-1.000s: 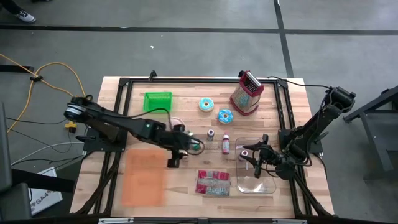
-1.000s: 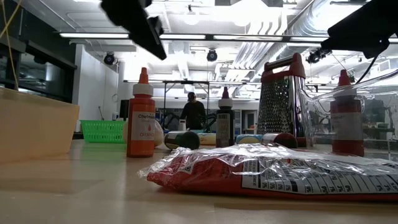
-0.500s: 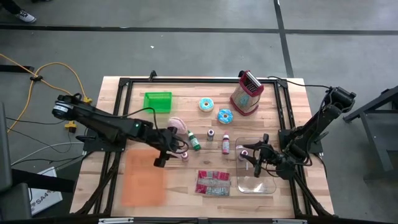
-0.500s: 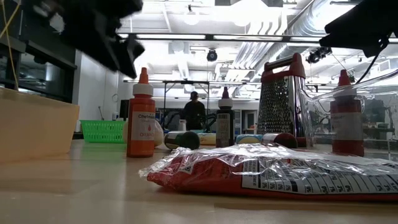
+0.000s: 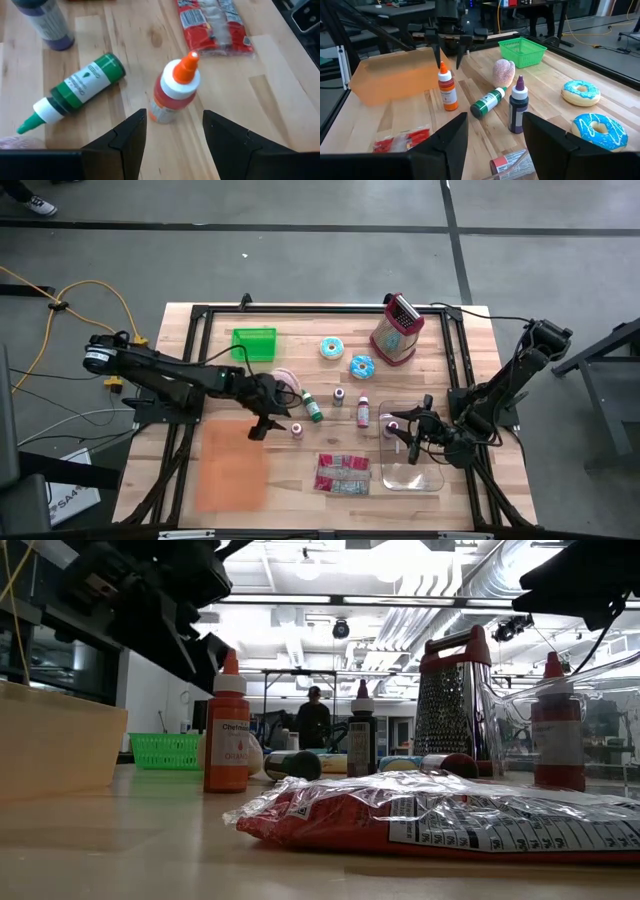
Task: Pick & Place Food Item
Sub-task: Put the orange paint bottle into the transparent bin
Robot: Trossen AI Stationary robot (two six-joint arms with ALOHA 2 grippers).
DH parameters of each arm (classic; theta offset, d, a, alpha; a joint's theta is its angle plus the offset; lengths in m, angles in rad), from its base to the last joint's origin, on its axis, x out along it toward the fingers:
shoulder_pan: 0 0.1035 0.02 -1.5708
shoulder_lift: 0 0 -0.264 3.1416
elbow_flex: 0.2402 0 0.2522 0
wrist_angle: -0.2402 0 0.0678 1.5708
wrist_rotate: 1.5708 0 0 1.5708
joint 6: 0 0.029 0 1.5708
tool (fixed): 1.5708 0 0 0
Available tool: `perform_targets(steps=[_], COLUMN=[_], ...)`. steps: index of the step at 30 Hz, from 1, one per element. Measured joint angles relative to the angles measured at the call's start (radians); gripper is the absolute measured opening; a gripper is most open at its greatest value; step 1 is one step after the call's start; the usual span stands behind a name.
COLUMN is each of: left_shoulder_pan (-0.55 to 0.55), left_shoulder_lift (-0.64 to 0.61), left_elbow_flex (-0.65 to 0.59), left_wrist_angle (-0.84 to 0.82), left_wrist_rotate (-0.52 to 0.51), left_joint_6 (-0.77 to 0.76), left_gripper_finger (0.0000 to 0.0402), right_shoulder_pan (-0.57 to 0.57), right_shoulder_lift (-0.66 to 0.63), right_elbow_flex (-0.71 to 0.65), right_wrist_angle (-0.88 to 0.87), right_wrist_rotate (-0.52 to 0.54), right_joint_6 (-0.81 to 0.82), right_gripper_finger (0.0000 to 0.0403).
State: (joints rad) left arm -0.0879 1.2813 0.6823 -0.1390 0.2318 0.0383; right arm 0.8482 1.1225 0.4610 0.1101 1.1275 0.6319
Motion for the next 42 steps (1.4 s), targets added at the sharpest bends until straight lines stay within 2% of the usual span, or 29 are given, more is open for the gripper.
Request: perform_targets(steps=[12,42], left_shoulder_pan=[-0.033,-0.053], left_shoulder_lift=[0.114,0.193], left_elbow_flex=[0.001,0.002], left_wrist_angle=[0.053,0.211], left_wrist_rotate=[-0.052,-0.05], left_joint_6=[-0.016,-0.046], left_gripper_finger=[0.0189,0.0189], right_shoulder_pan=[0.0,0.0], right_shoulder_lift=[0.0,0.0], right_elbow_flex=[0.0,0.0], right_wrist_angle=[0.008,0.016], right_wrist_rotate=[-0.001,-0.007], right_joint_6=[0.0,0.0], right_gripper_finger=[0.0176,0.0176])
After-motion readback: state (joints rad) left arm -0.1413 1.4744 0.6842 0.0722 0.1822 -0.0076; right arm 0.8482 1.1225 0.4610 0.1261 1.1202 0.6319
